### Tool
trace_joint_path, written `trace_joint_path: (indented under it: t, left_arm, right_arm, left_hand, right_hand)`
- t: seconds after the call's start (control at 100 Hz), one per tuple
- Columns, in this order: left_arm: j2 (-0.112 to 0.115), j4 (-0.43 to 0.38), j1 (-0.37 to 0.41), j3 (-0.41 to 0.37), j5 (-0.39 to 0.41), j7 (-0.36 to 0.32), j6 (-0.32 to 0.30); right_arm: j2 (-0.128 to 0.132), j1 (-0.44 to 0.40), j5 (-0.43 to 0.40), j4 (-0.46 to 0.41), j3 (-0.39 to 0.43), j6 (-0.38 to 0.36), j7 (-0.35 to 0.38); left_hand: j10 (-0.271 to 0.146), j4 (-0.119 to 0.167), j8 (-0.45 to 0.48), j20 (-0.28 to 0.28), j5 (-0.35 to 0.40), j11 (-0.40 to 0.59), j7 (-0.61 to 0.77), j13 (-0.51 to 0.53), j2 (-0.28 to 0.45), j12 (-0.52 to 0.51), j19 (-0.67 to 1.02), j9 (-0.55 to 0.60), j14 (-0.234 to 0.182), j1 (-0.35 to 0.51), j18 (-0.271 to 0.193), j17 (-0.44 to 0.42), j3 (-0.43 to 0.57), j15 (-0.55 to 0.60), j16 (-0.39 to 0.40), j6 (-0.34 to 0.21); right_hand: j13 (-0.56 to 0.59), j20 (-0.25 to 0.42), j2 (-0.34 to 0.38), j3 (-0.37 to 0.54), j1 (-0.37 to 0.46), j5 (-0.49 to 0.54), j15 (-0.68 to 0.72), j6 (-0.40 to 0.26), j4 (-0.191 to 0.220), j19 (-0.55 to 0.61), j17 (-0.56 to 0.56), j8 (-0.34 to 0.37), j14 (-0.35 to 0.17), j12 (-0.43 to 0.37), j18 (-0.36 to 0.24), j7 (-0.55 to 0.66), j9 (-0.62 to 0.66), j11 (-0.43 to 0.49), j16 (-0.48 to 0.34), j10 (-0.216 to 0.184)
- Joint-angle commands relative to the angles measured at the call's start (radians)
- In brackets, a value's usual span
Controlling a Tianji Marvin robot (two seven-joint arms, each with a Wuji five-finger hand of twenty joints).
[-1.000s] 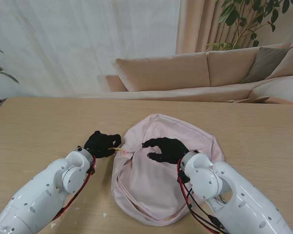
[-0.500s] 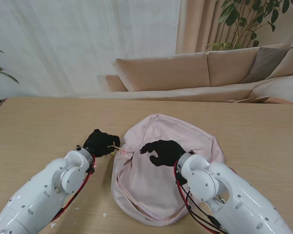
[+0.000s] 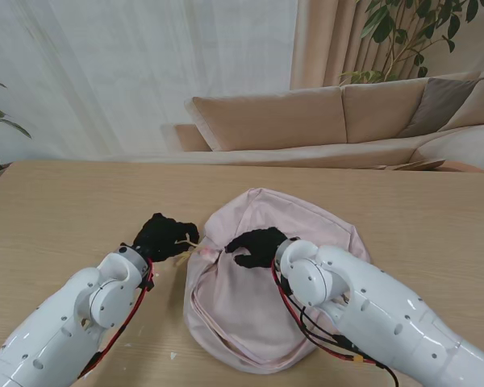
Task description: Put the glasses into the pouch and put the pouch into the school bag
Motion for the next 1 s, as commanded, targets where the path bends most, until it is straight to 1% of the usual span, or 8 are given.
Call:
trace_joint_path:
  t: [0.0,0.14,0.3,0.42,0.65,0.99]
  left_arm:
    - [0.0,-0.027,0.019,-0.009,-0.004,-0.027,-0.012]
    - [0.003,-0.069,0.057,-0.042,-0.015,-0.055,-0.035]
    - [0.005,-0.116,0.112,-0.089,-0.025,-0.065,-0.075]
    - [0.008,-0.157,0.155,-0.129,-0.038,-0.087,-0.111]
    - [0.012,-0.224,0.228,-0.201,-0.037,-0.109,-0.173]
    - [0.014,-0.298,0.342,-0.302,-0.059,-0.13,-0.271]
  right_arm:
    - [-0.011,0.015,0.032,0.026,-0.005,0.004,0.016]
    - [-0.021,0.071,0.088,0.083,-0.059,0.041,0.02]
    - [-0.037,0.129,0.133,0.137,-0.114,0.085,0.015]
    - [-0.052,0.166,0.168,0.177,-0.146,0.118,0.006]
    - [-0.078,0.216,0.225,0.236,-0.18,0.18,-0.011]
    - [-0.11,0.268,0.287,0.298,-0.206,0.238,-0.025]
  left_hand:
    - [0.019,0.028,0.07,0.028,0.007,0.067,0.084,0.03,0.064,-0.02,0.036,0.007,0.02,0.069,0.03,0.005,-0.035,0.033,0.034,-0.03]
    - [0.018,0.031,0.1,0.038,-0.006,0.113,0.094,0.061,0.073,-0.013,0.07,0.026,0.025,0.08,0.039,0.025,-0.054,0.07,0.05,-0.029]
    - [0.019,0.033,0.104,0.04,-0.007,0.115,0.092,0.06,0.077,-0.018,0.08,0.023,0.028,0.084,0.04,0.023,-0.059,0.073,0.052,-0.024]
    - [0.023,0.034,0.107,0.039,-0.002,0.117,0.09,0.064,0.081,-0.024,0.084,0.029,0.03,0.084,0.042,0.023,-0.065,0.076,0.053,-0.027]
    - [0.022,0.04,0.136,0.037,-0.005,0.165,0.088,0.08,0.09,-0.033,0.097,0.041,0.027,0.092,0.046,0.029,-0.086,0.108,0.069,-0.035]
    - [0.022,0.044,0.149,0.035,-0.001,0.172,0.082,0.079,0.092,-0.044,0.098,0.041,0.028,0.096,0.047,0.027,-0.095,0.107,0.07,-0.036]
  right_hand:
    - [-0.006,-0.007,0.048,-0.045,-0.042,-0.025,-0.008,-0.02,-0.004,-0.013,-0.002,-0.008,-0.025,-0.009,-0.005,-0.024,-0.01,-0.004,-0.015,-0.007]
    - [0.002,-0.005,0.079,-0.105,-0.06,-0.03,-0.013,-0.016,-0.019,-0.014,0.0,-0.008,0.0,-0.012,0.019,-0.04,-0.003,-0.011,-0.016,-0.008]
    - [-0.009,-0.005,0.096,-0.139,-0.076,-0.045,-0.021,-0.017,-0.023,-0.017,-0.006,-0.012,0.026,-0.02,0.042,-0.062,-0.009,-0.03,-0.015,-0.009]
    - [-0.008,-0.003,0.107,-0.153,-0.083,-0.07,-0.022,-0.01,-0.023,-0.014,-0.002,-0.015,0.036,-0.023,0.051,-0.082,-0.024,-0.038,-0.012,0.003]
    - [-0.008,0.004,0.114,-0.161,-0.087,-0.094,-0.019,0.009,-0.016,-0.002,0.007,-0.017,0.062,-0.019,0.077,-0.108,-0.04,-0.031,-0.006,0.012]
    - [-0.009,0.008,0.118,-0.165,-0.097,-0.12,-0.015,0.027,-0.01,0.011,0.014,-0.022,0.082,-0.018,0.097,-0.136,-0.062,-0.027,-0.001,0.024]
